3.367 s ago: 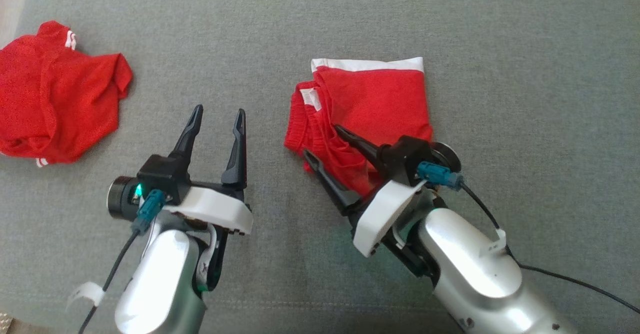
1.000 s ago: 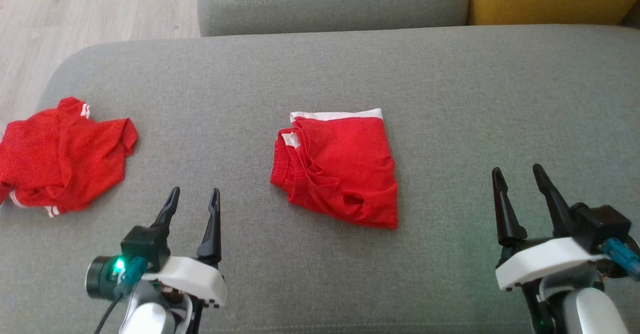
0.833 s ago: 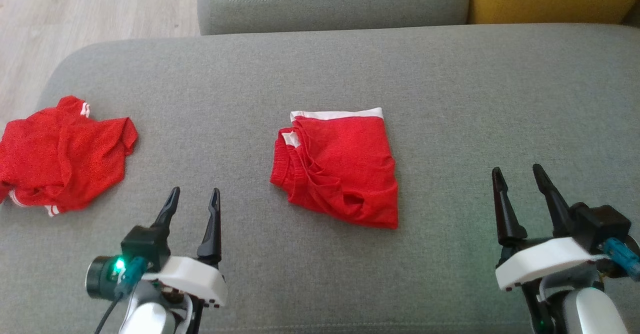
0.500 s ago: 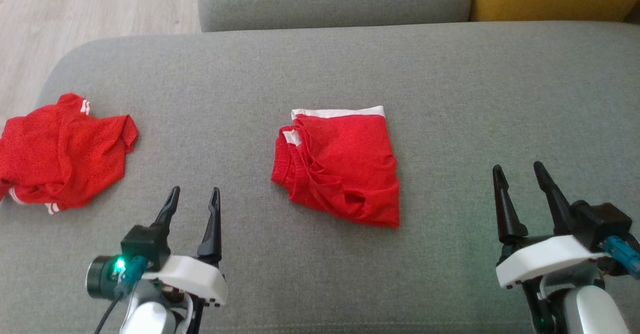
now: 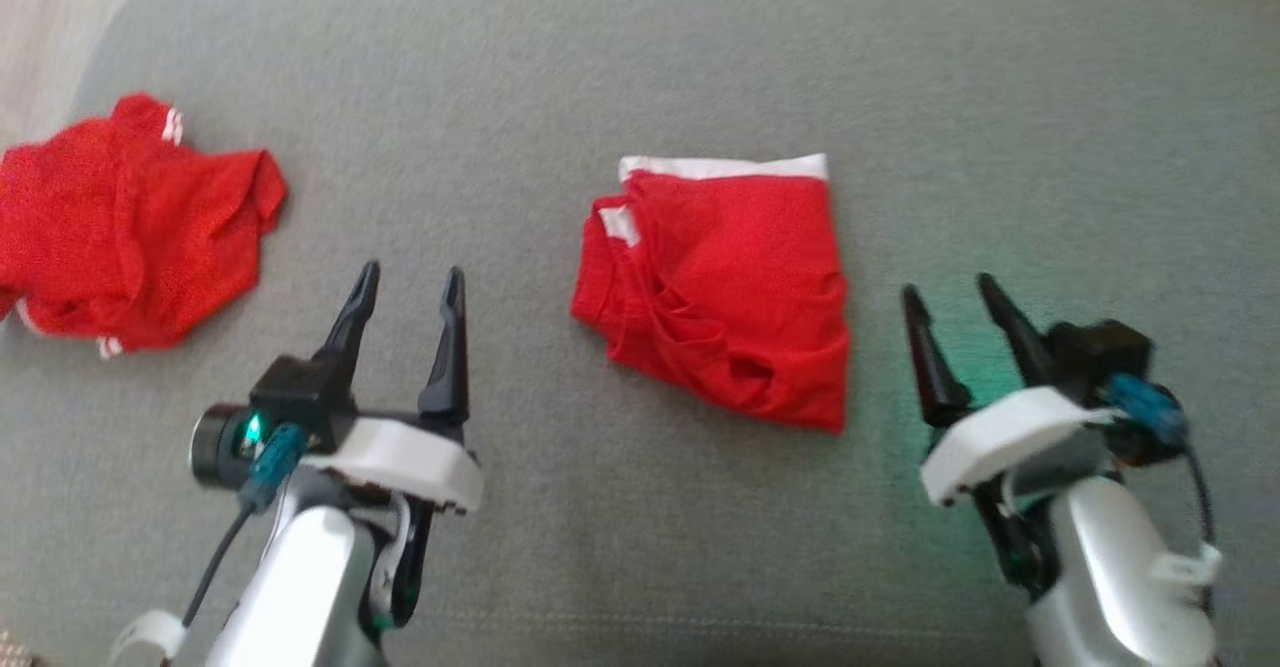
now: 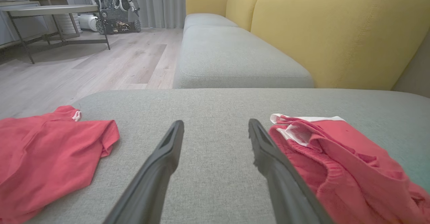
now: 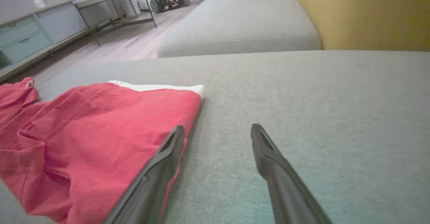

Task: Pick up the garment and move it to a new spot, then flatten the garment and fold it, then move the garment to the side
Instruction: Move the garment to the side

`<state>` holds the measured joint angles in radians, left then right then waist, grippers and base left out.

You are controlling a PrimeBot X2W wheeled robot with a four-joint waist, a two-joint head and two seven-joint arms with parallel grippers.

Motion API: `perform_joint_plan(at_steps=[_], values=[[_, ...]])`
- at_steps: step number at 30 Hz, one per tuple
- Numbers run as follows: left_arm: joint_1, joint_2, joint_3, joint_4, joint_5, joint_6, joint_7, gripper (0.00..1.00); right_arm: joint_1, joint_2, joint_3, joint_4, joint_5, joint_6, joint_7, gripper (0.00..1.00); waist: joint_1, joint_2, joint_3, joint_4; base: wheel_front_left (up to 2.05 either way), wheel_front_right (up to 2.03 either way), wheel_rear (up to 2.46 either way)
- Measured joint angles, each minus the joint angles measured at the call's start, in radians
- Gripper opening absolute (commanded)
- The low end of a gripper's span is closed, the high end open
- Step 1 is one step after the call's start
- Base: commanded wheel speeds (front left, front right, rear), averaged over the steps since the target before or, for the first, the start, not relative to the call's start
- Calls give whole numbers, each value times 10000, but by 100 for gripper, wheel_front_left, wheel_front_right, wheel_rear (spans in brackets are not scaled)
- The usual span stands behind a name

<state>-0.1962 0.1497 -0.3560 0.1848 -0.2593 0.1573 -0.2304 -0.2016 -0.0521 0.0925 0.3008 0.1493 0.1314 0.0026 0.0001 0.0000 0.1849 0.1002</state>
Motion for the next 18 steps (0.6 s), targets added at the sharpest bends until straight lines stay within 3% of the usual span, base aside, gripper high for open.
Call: perform_joint_plan(at_steps=[13,14,15,16,18], values=[[-541,-291,-173,453,29,-171,-178,100,-1475,-15,1708,2892,690,0,104,100,-1,0,665,539,0,0,0],[-584,-301,-173,456,29,-173,-180,100,-1622,-46,1824,3016,786,0,244,95,0,0,674,538,0,0,0],[-618,-318,-171,466,29,-174,-182,100,-1773,-79,1946,3101,922,0,301,41,0,0,680,533,0,0,0],[-640,-332,-173,472,29,-176,-190,100,-1910,-100,2056,3198,1007,0,357,0,0,0,686,526,0,0,0],[-658,-351,-171,497,31,-176,-190,100,-2084,-169,2261,3313,1101,0,430,0,0,0,688,496,0,0,0]])
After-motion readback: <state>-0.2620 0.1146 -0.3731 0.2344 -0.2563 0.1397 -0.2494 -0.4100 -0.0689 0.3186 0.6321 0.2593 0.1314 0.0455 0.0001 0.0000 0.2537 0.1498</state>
